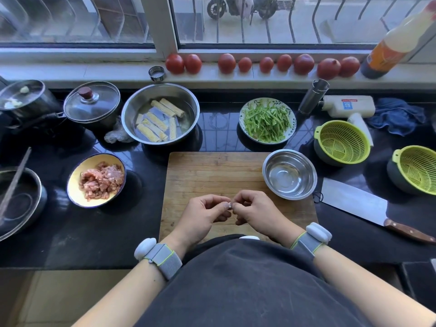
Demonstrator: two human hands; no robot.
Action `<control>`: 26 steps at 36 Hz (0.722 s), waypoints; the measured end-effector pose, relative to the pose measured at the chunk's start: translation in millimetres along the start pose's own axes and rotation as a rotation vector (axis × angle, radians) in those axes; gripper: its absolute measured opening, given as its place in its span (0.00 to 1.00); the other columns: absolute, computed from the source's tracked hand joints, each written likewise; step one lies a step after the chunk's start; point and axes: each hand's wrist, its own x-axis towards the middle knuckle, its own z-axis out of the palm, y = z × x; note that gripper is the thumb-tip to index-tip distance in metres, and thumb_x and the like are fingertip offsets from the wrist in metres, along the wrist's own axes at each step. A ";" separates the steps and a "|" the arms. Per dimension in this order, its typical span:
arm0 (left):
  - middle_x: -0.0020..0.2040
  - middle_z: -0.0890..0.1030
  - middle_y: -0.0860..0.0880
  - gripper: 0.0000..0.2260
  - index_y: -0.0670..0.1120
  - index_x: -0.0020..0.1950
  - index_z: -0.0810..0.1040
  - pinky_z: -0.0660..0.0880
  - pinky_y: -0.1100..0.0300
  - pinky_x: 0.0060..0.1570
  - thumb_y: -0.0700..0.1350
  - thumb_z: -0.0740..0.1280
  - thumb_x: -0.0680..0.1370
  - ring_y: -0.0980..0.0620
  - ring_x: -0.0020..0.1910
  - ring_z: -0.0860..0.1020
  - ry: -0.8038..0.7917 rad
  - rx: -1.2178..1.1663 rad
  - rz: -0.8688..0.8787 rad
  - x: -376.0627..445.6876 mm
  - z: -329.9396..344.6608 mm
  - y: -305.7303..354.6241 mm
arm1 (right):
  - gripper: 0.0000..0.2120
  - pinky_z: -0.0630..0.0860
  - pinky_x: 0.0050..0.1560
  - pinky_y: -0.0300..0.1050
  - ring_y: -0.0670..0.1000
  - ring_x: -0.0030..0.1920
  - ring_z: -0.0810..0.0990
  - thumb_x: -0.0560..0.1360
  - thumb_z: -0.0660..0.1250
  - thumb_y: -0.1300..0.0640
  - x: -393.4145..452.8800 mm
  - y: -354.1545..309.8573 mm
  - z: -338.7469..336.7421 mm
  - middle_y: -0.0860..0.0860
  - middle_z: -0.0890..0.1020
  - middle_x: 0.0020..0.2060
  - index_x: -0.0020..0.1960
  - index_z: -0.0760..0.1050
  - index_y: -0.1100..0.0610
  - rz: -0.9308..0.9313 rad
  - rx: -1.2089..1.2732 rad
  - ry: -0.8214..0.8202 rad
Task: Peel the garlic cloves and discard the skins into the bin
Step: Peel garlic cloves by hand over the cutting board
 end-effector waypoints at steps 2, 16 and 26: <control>0.40 0.85 0.44 0.04 0.39 0.50 0.84 0.80 0.59 0.45 0.35 0.71 0.77 0.51 0.39 0.81 -0.011 0.002 -0.007 -0.2 -0.2 -0.4 | 0.05 0.85 0.40 0.49 0.47 0.33 0.79 0.77 0.69 0.63 0.2 1.0 -0.4 0.49 0.79 0.32 0.42 0.81 0.60 0.002 -0.009 -0.007; 0.42 0.84 0.41 0.05 0.37 0.52 0.82 0.81 0.58 0.43 0.33 0.66 0.80 0.50 0.38 0.82 0.060 -0.137 -0.102 -1.7 -1.2 -1.7 | 0.08 0.85 0.41 0.54 0.48 0.31 0.79 0.76 0.68 0.64 -0.1 3.5 1.3 0.47 0.79 0.30 0.40 0.80 0.56 -0.003 -0.052 -0.011; 0.41 0.83 0.40 0.02 0.37 0.50 0.80 0.82 0.58 0.41 0.35 0.67 0.80 0.48 0.36 0.83 0.074 -0.182 -0.153 -5.2 -2.0 -4.7 | 0.12 0.83 0.42 0.58 0.54 0.34 0.80 0.78 0.65 0.53 9.3 26.2 -2.4 0.50 0.80 0.33 0.38 0.77 0.57 0.100 -0.318 0.144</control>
